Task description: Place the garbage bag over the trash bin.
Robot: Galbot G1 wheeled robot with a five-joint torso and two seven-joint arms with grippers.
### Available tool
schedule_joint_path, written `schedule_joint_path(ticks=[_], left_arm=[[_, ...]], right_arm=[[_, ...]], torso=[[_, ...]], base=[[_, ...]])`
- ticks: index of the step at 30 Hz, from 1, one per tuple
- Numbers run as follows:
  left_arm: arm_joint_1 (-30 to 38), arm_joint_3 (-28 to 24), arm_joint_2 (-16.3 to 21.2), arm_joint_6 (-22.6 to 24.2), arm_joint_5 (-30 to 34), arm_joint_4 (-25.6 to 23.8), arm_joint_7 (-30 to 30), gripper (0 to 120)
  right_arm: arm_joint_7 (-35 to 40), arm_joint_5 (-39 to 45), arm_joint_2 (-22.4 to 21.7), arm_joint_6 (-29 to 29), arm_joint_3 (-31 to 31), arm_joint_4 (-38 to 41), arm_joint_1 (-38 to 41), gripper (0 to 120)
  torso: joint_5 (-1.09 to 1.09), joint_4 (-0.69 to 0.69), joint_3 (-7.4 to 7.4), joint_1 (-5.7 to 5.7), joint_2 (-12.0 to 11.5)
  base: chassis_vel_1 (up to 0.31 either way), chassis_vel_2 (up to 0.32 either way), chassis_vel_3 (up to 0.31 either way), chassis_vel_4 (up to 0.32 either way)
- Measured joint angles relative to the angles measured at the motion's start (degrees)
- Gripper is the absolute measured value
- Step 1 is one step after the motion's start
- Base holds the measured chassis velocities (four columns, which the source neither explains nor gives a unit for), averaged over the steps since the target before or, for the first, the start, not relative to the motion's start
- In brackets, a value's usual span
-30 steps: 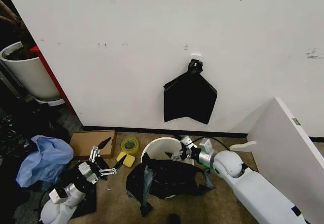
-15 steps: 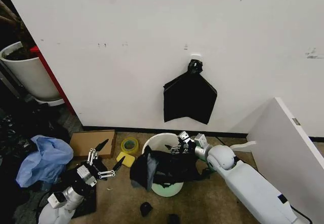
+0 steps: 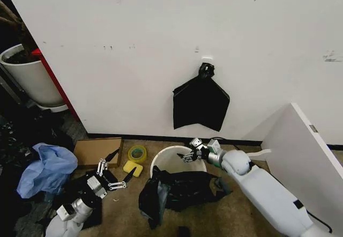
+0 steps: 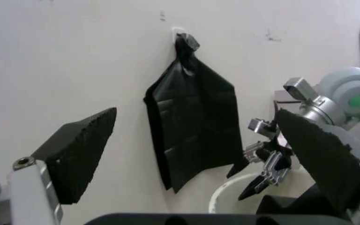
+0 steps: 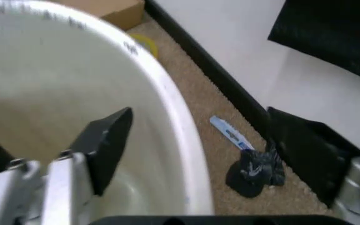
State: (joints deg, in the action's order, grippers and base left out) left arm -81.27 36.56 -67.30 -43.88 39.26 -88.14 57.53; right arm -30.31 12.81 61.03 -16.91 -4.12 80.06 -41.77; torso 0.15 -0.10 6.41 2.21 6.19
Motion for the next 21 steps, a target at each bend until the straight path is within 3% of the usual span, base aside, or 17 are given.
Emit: schedule_joint_path(ticks=[6, 11, 17, 21], left_arm=[[-0.03, 0.23, -0.40, -0.46, -0.52, 0.56, -0.03, 100], [0.08, -0.01, -1.27, -0.66, -1.94, 1.09, -0.64, 100], [0.06, -0.11, -1.57, -0.75, -2.38, 1.09, -1.35, 100], [0.08, -0.14, -1.69, -0.80, -2.66, 1.06, -2.13, 100]], right_arm=[[-3.37, -3.62, 0.22, 1.81, -0.50, -2.63, 1.26, 60], [-5.31, -10.00, 0.91, 5.19, -0.62, -5.55, 1.81, 37], [-4.81, -8.27, -0.80, 5.12, -0.47, -2.67, 0.20, 22], [0.62, -2.57, -2.93, 1.67, -0.82, 1.15, -2.11, 15]], torso=[[0.00, -0.01, -0.01, 0.00, 0.00], [0.00, -0.01, -0.01, 0.00, 0.00], [0.00, 0.00, -0.01, 0.00, 0.01], [0.00, -0.01, -0.01, 0.00, 0.01]], base=[[0.000, 0.000, 0.000, 0.000], [0.000, 0.000, 0.000, 0.000], [0.000, 0.000, 0.000, 0.000], [0.000, 0.000, 0.000, 0.000]])
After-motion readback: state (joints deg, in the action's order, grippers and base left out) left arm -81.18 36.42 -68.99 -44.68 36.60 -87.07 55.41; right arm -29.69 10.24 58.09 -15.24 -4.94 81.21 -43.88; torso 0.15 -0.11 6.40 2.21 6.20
